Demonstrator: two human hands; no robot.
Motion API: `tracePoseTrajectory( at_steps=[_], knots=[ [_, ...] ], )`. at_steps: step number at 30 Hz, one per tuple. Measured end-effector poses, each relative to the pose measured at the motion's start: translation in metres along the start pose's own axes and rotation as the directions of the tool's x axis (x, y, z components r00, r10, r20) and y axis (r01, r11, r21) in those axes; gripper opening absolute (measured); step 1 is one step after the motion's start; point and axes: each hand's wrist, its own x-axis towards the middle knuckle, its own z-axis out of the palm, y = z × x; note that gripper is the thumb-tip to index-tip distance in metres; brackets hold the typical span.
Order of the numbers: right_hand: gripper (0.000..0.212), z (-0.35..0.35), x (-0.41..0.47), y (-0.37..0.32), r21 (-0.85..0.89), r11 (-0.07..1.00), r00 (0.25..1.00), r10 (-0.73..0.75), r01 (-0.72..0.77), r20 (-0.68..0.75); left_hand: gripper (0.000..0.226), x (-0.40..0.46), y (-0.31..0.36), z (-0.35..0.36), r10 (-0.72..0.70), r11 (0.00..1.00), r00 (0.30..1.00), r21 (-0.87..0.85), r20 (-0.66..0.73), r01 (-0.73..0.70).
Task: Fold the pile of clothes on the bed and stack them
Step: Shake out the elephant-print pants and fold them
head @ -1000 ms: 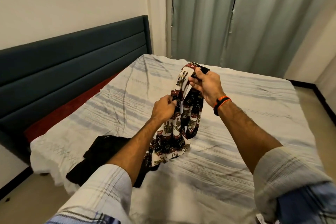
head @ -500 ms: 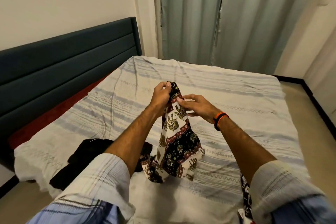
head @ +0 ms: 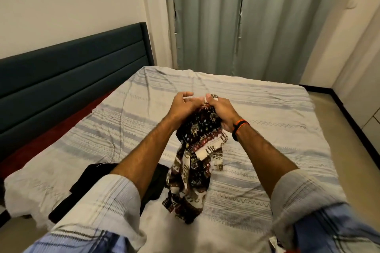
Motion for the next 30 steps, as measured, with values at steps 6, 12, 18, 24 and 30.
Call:
tracePoseTrajectory(
  at_steps=[6,12,18,24,30],
  knots=[
    [0.019,0.015,0.008,-0.016,0.337,0.940,0.998,0.055,-0.057,0.014,0.092,0.005,-0.033,-0.016,-0.061,0.942,0.998,0.332,0.010,0.054],
    [0.039,0.004,0.012,-0.023,0.180,0.981,0.995,0.060,-0.075,0.085,0.048,0.011,-0.031,-0.023,0.003,0.992,0.991,0.128,-0.134,0.014],
    [0.034,-0.005,0.006,-0.006,-0.028,0.991,0.963,0.137,-0.135,0.230,0.013,0.018,-0.004,-0.020,0.054,0.969,0.991,-0.233,-0.121,-0.081],
    [0.073,-0.005,0.012,0.002,-0.248,0.967,0.998,-0.053,0.057,0.023,0.029,0.020,0.015,-0.020,-0.058,0.930,0.998,-0.360,0.040,0.068],
    [0.072,-0.003,0.014,-0.008,-0.502,0.756,0.906,-0.375,0.420,0.194,0.063,0.028,0.012,-0.023,-0.077,0.959,0.987,-0.262,0.143,0.113]
  ],
)
